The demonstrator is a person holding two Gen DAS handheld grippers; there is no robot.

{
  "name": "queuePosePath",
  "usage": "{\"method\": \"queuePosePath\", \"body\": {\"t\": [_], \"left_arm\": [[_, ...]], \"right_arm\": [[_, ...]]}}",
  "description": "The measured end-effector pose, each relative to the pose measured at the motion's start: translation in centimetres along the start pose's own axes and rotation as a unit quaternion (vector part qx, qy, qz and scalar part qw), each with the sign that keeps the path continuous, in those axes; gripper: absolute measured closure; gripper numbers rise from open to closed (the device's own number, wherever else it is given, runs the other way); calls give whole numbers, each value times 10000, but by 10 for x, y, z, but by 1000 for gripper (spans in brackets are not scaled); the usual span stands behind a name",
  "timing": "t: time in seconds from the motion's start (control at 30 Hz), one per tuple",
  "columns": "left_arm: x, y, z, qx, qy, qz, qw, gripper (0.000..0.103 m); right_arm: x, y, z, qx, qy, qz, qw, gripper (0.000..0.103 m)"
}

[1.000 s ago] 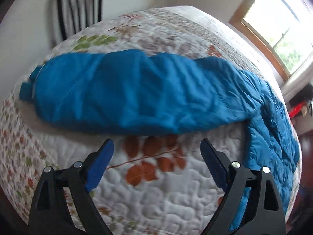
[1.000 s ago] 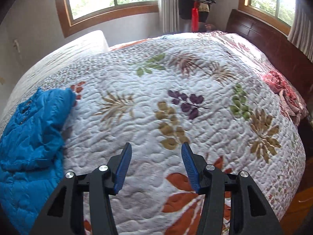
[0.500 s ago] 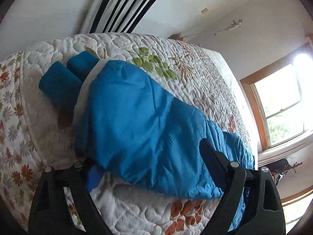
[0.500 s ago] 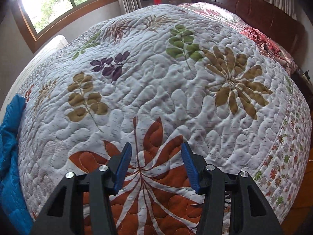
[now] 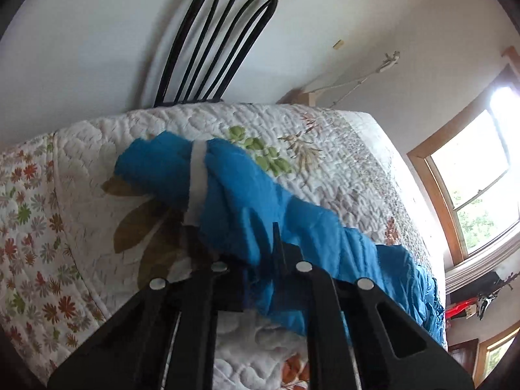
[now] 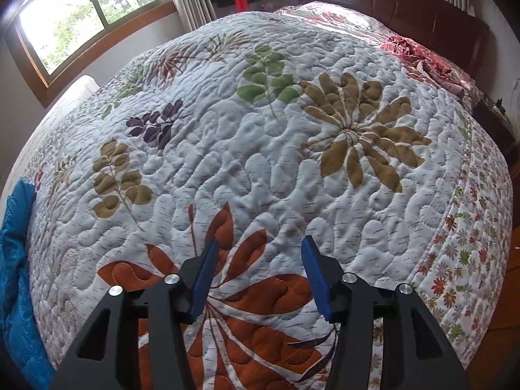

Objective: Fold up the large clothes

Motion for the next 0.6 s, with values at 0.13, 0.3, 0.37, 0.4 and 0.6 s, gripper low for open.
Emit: {"method": "queuePosePath", "body": {"t": [0.13,0.3,0.37,0.4,0.6], "left_arm": [[-5,-32,71,515,645,419,9957,96],[30,-66,210,1772,1628,353,9700,96],[58,-74,265,2279,1956,195,9536,96],[73,-78,291,2511,2109,99,9446,96],[196,-91,409,3634,3021,-1008,8755,80]], "right_arm": [[-2,0,12,216,113,45,9997,50],[-2,0,12,249,53,73,9996,50],[-2,0,13,239,75,76,9997,50],[-2,1,13,245,88,74,9996,50],[-2,5,14,308,27,55,9995,50]]}}
Point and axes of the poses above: each gripper's, at about its wrist camera, not at the fingertips, and y roughly the way its jaws point, z to its right, x to its underside, the point moved 3 cm from there along y, roughly the way its jaws point, and after that the axes turned 13 degrees about z, right-handed, at the moved point
